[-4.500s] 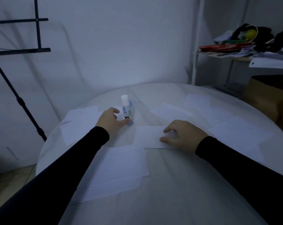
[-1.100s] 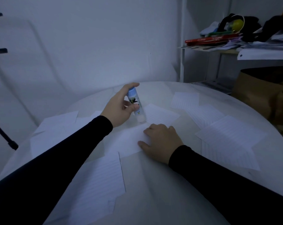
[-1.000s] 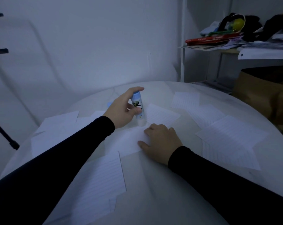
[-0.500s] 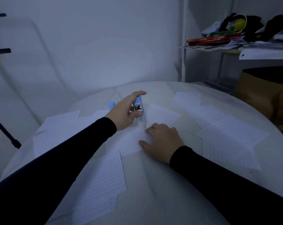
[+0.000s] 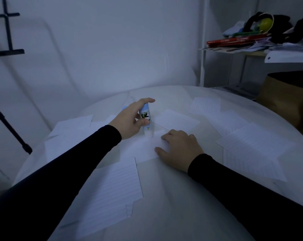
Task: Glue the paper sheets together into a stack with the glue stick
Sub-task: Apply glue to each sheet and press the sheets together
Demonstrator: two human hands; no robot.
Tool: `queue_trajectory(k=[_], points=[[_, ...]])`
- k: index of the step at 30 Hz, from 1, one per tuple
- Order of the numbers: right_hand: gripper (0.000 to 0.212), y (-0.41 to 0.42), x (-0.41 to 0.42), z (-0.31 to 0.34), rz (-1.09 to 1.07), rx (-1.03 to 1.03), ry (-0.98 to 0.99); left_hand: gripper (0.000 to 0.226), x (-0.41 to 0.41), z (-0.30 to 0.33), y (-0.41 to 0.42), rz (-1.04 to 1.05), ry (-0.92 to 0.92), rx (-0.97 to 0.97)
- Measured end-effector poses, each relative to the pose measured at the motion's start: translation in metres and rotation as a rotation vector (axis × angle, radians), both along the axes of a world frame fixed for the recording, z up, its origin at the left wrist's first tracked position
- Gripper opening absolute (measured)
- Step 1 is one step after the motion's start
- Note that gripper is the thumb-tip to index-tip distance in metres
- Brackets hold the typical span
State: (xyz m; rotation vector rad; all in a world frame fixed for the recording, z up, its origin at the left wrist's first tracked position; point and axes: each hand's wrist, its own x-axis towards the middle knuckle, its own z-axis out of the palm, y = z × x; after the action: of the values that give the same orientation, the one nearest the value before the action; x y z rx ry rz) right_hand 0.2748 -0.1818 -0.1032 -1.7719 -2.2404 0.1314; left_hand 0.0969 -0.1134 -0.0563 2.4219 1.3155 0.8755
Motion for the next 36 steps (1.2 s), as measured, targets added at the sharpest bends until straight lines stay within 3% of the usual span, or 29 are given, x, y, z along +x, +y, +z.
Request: queue_trajectory(k=[36], points=[[0.054, -0.002, 0.0, -0.002, -0.009, 0.045, -0.011, 0.062, -0.071, 0.004, -0.026, 0.099, -0.037, -0.041]])
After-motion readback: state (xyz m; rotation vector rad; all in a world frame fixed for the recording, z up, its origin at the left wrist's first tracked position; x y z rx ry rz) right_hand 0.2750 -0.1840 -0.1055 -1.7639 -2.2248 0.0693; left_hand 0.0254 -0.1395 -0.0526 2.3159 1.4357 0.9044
